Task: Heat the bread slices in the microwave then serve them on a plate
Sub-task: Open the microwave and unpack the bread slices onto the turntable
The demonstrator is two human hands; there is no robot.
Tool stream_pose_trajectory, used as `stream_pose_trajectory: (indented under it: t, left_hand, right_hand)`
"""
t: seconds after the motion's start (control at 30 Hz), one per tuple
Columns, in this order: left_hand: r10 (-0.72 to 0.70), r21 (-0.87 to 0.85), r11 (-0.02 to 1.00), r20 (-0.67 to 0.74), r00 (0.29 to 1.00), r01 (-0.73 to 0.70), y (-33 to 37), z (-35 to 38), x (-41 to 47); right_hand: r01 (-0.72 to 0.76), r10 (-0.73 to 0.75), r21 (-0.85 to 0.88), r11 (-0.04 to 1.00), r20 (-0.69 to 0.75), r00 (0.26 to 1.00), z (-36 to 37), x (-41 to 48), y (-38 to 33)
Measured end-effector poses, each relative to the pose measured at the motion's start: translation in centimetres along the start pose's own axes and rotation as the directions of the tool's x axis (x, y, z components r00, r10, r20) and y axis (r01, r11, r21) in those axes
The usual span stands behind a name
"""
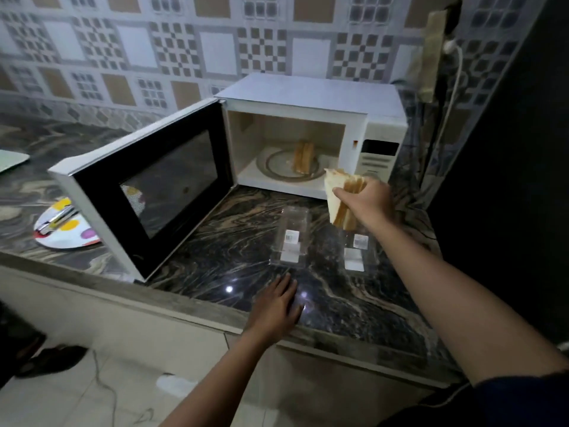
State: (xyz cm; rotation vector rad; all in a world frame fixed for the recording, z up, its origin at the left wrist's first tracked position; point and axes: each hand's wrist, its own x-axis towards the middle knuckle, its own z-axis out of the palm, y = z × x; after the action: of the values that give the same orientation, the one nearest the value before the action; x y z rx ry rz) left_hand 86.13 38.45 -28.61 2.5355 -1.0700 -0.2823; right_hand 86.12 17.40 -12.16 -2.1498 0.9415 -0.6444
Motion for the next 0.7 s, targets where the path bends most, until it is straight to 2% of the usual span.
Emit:
stream_pose_trajectory:
  t: [0.17, 0.33, 0.57, 0.7]
  left_hand:
    - [-0.054, 0.071, 0.996, -0.076, 0.996, 0.059, -4.9, -1.7, -0.3]
    - [-0.116, 0.064, 0.991, -0.066, 0.991, 0.121, -9.3, -3.5, 2.9]
    - [-0.102, 0.050, 0.993, -0.042, 0.994, 0.105, -13.7, -5.4, 11.6]
    - [-0.036, 0.132, 0.990, -0.132, 0.991, 0.053, -14.7, -5.8, 17.1]
  right_hand:
    - [0.053, -0.053, -0.010, 0.999, 0.061, 0.997, 4.7, 0.6, -3.5]
    - [0.042, -0.039, -0.030, 0.999, 0.109, 0.993, 9.8, 3.9, -6.2]
    - [-0.041, 0.050, -0.090, 0.995, 0.092, 0.995, 16.1, 11.0, -8.4]
    - [-0.112, 0.124, -0.133, 0.985, 0.086, 0.989, 19.3, 15.0, -8.6]
